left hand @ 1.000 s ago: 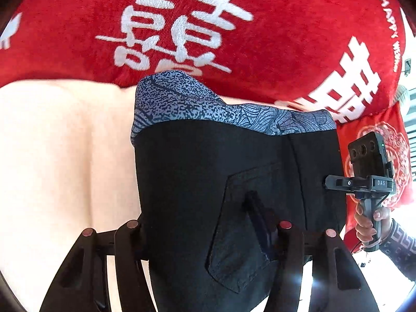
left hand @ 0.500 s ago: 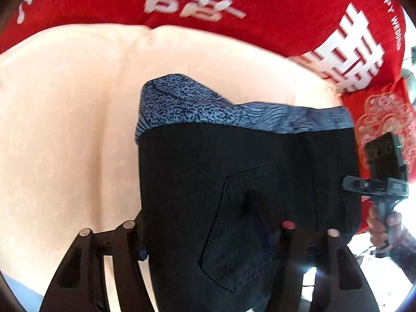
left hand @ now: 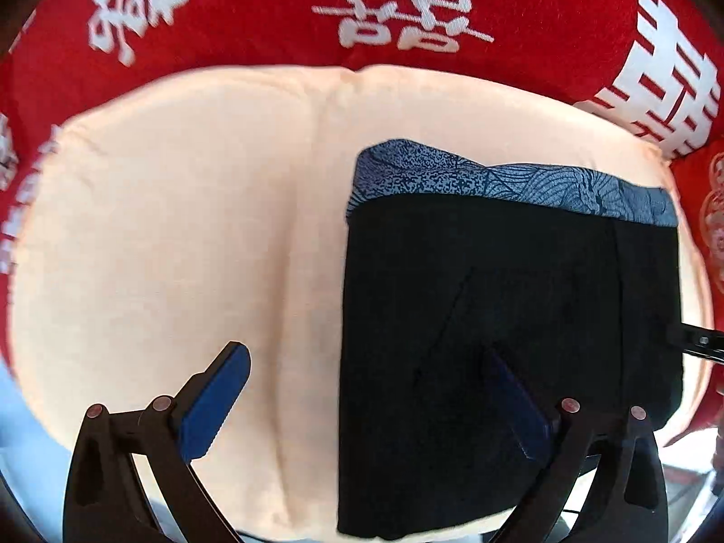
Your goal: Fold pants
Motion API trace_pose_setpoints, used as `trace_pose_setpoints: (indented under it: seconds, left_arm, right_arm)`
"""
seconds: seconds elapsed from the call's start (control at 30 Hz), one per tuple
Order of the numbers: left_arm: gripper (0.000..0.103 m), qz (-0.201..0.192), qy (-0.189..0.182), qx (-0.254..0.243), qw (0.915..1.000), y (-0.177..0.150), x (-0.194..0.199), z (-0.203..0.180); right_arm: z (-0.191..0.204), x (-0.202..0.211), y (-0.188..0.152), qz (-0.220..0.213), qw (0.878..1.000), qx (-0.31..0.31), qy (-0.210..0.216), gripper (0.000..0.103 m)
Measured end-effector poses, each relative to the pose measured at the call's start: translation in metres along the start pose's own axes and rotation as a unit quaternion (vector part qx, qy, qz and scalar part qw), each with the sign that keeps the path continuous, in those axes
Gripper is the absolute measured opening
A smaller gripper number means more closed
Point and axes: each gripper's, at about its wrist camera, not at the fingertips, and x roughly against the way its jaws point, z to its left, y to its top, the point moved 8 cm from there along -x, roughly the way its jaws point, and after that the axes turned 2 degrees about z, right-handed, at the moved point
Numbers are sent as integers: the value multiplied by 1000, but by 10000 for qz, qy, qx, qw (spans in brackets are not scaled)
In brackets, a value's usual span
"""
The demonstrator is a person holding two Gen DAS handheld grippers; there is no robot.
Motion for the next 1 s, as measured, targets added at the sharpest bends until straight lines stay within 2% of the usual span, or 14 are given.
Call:
trace_pose_setpoints:
  seconds: [0.13, 0.27, 0.33, 0.43, 0.57, 0.7, 0.77, 0.9, 1.0]
  left_arm:
    - [103, 9, 235, -178, 9996, -11, 17, -9]
    - [103, 95, 187, -230, 9995, -23, 33, -15]
    - [103, 94, 108, -132, 9998, -29, 46, -16]
    - [103, 41, 105, -107, 9999, -37, 64, -20]
    - [103, 180, 489, -385, 9979, -55, 84, -20]
    - [103, 78, 322, -576, 9978, -68, 114, -29]
    - [103, 80, 390, -670, 9970, -74, 126, -29]
    - [103, 148, 158, -628, 9978, -85, 142, -33]
    - [103, -13, 376, -524, 9979, -89, 154, -32]
  right_arm:
    - [1, 15, -19, -97, 9989, 77, -461, 86]
    - [5, 28, -38, -146, 9971, 122, -737, 90]
    - [11, 36, -47, -190, 9955, 173, -914, 103]
    - [30, 49, -57, -361, 9942, 357, -948, 103]
    - [62, 64, -77, -255, 9931, 525, -1022, 103]
    - [80, 79, -91, -213, 9904, 427, -1300, 103]
    - [86, 88, -99, -171, 9913, 194, -1288, 103]
    - [96, 95, -109, -157, 9912, 41, -1314, 103]
    - [103, 98, -112, -107, 9889, 156, -1476, 103]
